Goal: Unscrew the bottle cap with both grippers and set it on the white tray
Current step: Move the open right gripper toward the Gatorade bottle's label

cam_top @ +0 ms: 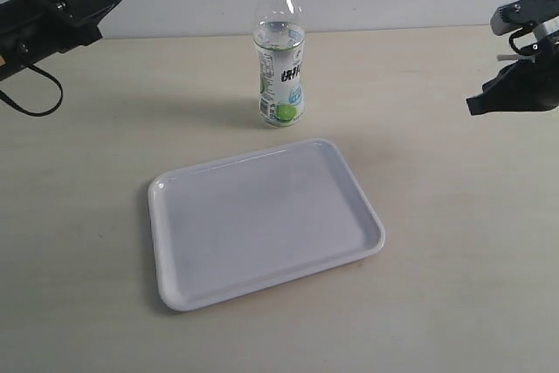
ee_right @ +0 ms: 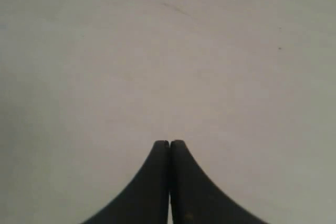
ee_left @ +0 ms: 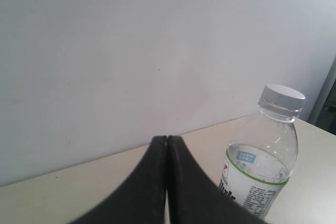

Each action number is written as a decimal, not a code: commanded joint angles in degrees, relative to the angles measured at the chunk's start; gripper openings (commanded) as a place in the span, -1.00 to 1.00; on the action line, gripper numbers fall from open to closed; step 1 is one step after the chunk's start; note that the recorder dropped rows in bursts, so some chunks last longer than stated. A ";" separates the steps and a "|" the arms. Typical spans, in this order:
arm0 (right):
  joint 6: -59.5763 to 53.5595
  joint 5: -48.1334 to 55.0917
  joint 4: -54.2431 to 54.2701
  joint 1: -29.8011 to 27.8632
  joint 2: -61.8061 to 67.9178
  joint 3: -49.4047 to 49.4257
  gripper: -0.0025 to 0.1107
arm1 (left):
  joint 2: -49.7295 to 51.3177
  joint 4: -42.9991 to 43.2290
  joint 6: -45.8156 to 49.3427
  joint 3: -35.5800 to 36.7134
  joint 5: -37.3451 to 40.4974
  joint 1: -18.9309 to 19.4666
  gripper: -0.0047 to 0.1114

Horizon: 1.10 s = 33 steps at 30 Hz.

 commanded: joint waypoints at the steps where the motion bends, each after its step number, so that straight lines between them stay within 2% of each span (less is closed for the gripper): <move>1: -6.11 14.31 7.49 -4.32 4.15 -1.88 -0.96 | -0.58 0.99 -0.40 -0.08 -0.17 -0.19 -0.92; 4: -6.11 21.74 7.49 -5.81 5.92 -3.29 -0.96 | -0.58 1.38 -0.40 -0.08 -0.17 -0.19 -0.92; 7: -6.11 22.25 7.49 -6.24 6.79 -4.73 -0.96 | -0.58 1.38 -0.40 -0.08 -0.17 -0.19 -0.92; 8: -4.71 20.00 7.49 -6.24 6.93 -5.00 -0.96 | -0.58 1.38 -0.40 -0.08 -0.17 -0.19 -0.92; 11: 16.57 4.74 6.74 -6.24 6.93 -7.85 -0.96 | -0.58 1.38 -0.40 -0.08 -0.17 -0.19 -0.92; 12: 19.41 0.15 3.18 -6.24 6.93 -8.59 -0.96 | -0.58 1.38 -0.40 -0.08 -0.17 -0.19 -0.92; 16: 17.69 -18.50 2.48 -6.42 7.05 -9.85 -0.96 | -0.58 1.38 -0.40 -0.08 -0.17 -0.19 -0.92; 19: 21.73 -20.78 1.45 -8.71 7.23 -11.27 -0.96 | -0.58 1.38 -0.40 -0.08 -0.17 -0.19 -0.92; 21: 28.78 -20.89 -2.17 -9.79 7.23 -12.23 -0.96 | -0.58 1.38 -0.40 -0.08 -0.17 -0.19 -0.92; 25: 48.34 -27.74 -14.81 -9.88 6.98 -12.71 -0.96 | -0.58 1.50 -0.40 -0.08 -0.17 -0.19 -0.92; 28: 66.95 -29.76 -29.90 -9.88 5.83 -12.60 -0.96 | -0.58 1.50 -0.40 -0.08 -0.17 -0.19 -0.92; 33: 98.13 -32.92 -65.97 -9.06 3.83 -11.65 -0.96 | -0.58 1.50 -0.40 -0.08 -0.07 -0.19 -0.92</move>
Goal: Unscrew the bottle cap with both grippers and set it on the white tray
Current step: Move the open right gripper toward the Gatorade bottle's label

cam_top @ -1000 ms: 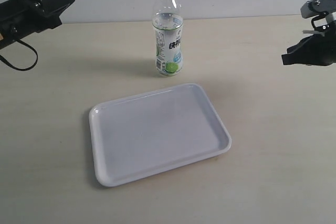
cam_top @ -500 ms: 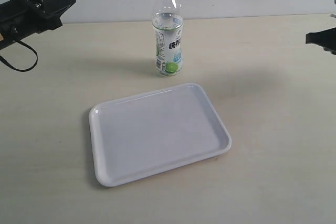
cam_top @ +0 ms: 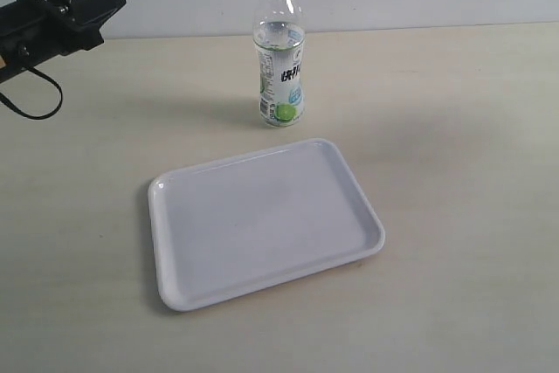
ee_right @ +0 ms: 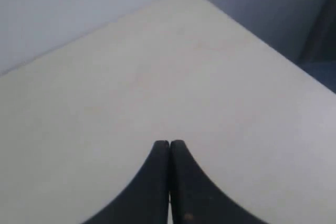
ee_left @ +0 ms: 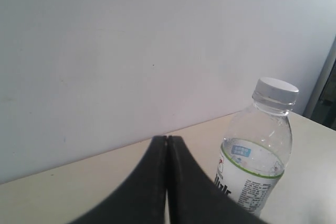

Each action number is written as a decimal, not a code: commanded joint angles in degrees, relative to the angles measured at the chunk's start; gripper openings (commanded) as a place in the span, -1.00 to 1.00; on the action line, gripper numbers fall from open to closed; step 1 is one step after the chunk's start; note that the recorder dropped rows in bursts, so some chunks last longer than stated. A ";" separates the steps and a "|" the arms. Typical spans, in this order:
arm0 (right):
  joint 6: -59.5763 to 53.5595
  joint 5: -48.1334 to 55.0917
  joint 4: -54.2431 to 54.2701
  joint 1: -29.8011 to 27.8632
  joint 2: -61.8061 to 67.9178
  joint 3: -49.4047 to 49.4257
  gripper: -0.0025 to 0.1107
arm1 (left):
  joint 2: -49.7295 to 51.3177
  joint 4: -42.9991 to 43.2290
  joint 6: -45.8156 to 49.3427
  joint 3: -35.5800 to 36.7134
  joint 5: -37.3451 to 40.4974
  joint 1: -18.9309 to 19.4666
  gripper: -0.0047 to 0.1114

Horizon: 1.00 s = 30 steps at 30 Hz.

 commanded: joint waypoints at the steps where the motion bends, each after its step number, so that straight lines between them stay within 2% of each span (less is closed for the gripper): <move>1: 29.55 -4.22 -31.53 0.54 -2.30 1.12 -0.96 | -0.58 0.18 -0.29 -0.08 -0.09 -0.19 -0.92; 5: 52.11 -18.90 -58.88 0.54 -2.76 7.12 -0.96 | -0.58 0.19 -0.29 -0.08 -0.09 -0.19 -0.92; 10: 61.37 -44.96 -84.79 0.41 -0.70 15.10 -0.96 | -0.58 0.28 -0.07 -0.08 0.03 -0.19 -0.92; 13: 67.15 -51.26 -99.08 0.54 1.27 15.29 -0.96 | -0.58 0.28 -0.07 -0.08 0.03 -0.19 -0.92; 15: 67.95 -51.53 -106.16 0.96 2.25 14.95 -0.96 | -0.58 0.28 -0.07 -0.08 0.03 -0.19 -0.92; 18: 65.00 -51.27 -111.23 2.98 4.18 14.95 -0.91 | -0.58 0.28 0.17 -0.08 0.03 -0.19 -0.92; 22: 56.40 -51.12 -112.21 7.75 8.18 14.95 -0.61 | -0.58 0.28 0.60 -0.08 0.47 -0.19 -0.92; 27: 43.64 -50.88 -101.45 15.45 13.31 14.95 -0.05 | -0.58 0.32 1.20 -0.08 1.43 -0.19 -0.92; 30: 37.92 -50.71 -94.66 18.79 15.74 14.31 0.19 | -0.58 0.42 1.20 -0.08 1.85 -0.19 -0.92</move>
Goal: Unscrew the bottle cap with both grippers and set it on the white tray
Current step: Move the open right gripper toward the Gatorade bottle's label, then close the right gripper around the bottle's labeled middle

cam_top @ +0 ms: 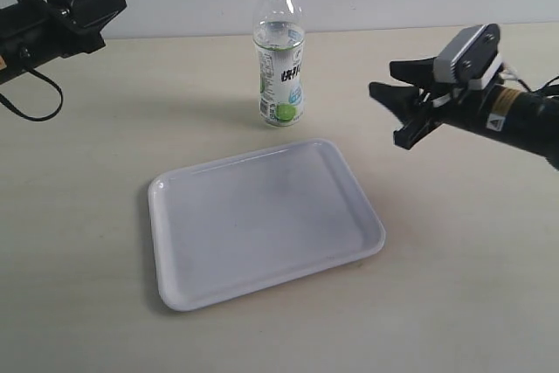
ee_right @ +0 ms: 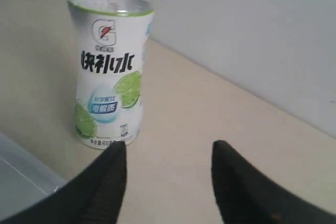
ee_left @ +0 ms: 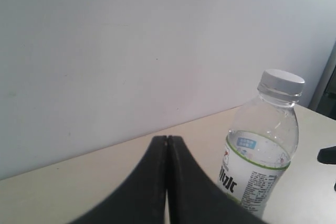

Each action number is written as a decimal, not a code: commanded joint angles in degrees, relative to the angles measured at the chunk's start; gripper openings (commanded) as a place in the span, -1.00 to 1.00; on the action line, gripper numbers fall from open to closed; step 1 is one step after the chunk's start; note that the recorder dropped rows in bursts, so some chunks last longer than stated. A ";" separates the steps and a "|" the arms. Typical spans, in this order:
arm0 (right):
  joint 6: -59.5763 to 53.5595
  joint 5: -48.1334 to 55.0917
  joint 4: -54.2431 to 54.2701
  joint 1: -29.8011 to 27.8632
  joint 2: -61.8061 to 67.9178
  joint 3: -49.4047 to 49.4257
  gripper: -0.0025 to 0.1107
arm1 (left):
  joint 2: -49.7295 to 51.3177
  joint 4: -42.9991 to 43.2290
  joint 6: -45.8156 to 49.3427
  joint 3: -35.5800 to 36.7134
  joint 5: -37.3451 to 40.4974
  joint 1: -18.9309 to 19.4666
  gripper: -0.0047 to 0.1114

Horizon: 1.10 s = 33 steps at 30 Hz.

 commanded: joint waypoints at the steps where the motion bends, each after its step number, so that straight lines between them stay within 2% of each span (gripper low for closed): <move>1: -8.24 -0.38 10.69 4.34 3.48 -1.05 0.24 | -0.58 0.09 0.38 -0.08 0.72 -0.19 -0.92; 3: -8.14 0.14 12.71 5.53 4.56 -2.18 0.32 | -0.58 0.09 0.38 -0.08 0.72 -0.19 -0.92; 8: -2.76 0.03 15.32 6.47 5.20 -2.95 0.33 | -0.58 0.09 0.38 -0.08 0.72 -0.19 -0.92; 14: -0.12 0.15 9.70 6.47 5.87 -4.33 0.34 | -0.58 -0.37 0.91 -0.08 0.71 -0.19 -0.92; 20: 3.55 0.26 4.26 8.34 8.10 -8.73 0.50 | -0.58 -0.37 0.91 -0.08 0.71 -0.19 -0.92; 33: 3.68 1.38 6.81 14.72 11.20 -15.76 0.57 | -0.58 -0.14 0.91 -0.08 0.71 -0.19 -0.92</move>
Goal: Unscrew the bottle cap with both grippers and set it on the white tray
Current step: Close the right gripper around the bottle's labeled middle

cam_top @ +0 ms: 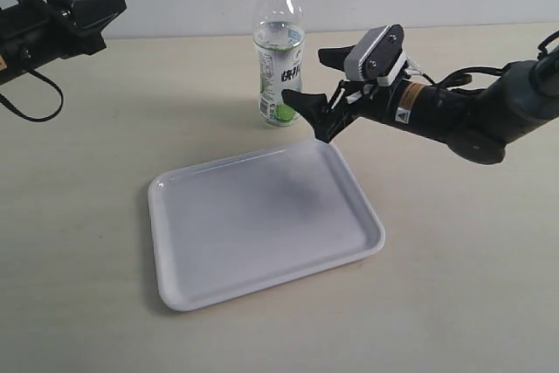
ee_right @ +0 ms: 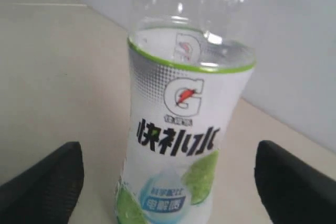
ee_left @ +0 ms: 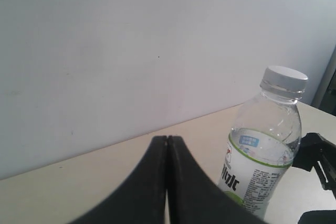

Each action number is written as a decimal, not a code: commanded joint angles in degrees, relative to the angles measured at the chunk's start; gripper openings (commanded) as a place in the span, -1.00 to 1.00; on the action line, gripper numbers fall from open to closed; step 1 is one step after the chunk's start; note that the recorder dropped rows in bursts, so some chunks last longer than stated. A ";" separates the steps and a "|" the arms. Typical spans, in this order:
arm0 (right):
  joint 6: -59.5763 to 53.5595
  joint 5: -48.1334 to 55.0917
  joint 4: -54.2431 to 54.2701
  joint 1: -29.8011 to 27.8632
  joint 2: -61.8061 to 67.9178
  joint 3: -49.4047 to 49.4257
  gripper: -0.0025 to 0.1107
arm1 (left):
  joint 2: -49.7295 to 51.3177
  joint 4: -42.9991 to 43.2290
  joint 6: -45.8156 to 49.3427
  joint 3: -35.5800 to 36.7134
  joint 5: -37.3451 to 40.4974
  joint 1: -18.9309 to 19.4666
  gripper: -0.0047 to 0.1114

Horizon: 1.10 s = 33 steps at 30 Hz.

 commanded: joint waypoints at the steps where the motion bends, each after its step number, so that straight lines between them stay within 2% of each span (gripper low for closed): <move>1: 0.22 0.13 2.20 1.89 2.93 -2.39 0.59 | -0.58 -0.16 0.36 -0.08 0.21 -0.19 -0.92; 8: -1.44 0.23 5.38 2.30 4.10 -3.58 0.70 | -0.58 -0.16 0.36 -0.08 0.21 -0.19 -0.92; 33: 2.12 1.62 4.97 2.65 4.36 -5.72 0.69 | -0.58 0.03 0.36 -0.08 0.85 -0.19 -0.92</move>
